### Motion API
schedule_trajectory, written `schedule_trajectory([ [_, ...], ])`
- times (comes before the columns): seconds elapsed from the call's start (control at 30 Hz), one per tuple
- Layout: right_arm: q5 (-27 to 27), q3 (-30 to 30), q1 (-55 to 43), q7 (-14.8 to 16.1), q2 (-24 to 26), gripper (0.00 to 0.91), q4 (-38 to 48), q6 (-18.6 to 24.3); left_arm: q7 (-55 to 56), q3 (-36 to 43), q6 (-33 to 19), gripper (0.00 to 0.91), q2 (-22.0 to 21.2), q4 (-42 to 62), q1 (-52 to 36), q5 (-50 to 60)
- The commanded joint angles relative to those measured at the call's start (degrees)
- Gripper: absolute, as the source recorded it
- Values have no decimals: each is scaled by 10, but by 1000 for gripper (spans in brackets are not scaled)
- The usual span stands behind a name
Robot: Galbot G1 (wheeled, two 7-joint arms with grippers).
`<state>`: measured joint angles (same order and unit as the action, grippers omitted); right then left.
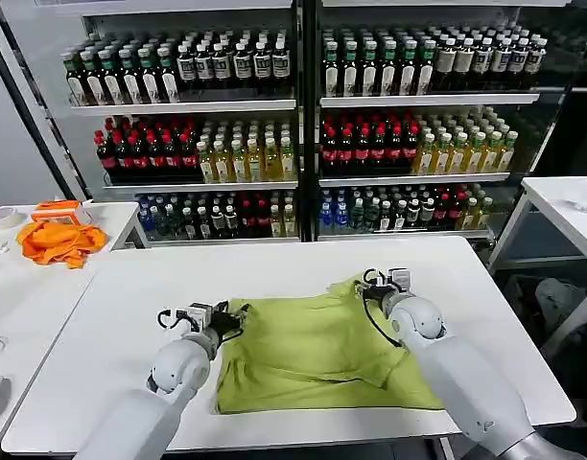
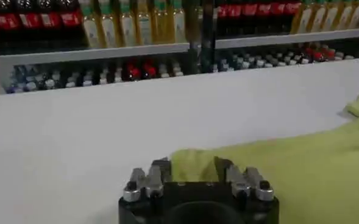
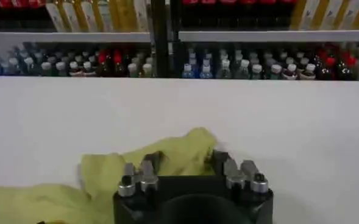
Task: Fold and organize the clothes.
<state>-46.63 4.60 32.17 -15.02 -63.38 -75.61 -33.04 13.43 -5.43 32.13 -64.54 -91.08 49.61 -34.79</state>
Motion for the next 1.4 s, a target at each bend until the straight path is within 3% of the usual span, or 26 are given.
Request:
schedule_trajectory([
  [0.03, -4, 2, -1, 1, -3, 0, 1, -1, -6, 1, -3, 20, 0, 5, -1, -6],
  [0.4, -2, -24, 23, 2, 12, 0, -58, 0, -7, -24, -27, 20, 11, -56, 17, -39],
  [0.9, -25, -115, 116, -3, 94, 0, -233, -1, -4, -68, -25, 20, 22, -170, 117, -48],
  [1.13, -28, -162, 207, -6, 126, 0, -328, -1, -7, -85, -21, 20, 24, -213, 170, -39],
  [1.4, 5, -188, 326, -10, 146, 0, -414, -1, -17, -95, -24, 20, 34, -235, 210, 5],
])
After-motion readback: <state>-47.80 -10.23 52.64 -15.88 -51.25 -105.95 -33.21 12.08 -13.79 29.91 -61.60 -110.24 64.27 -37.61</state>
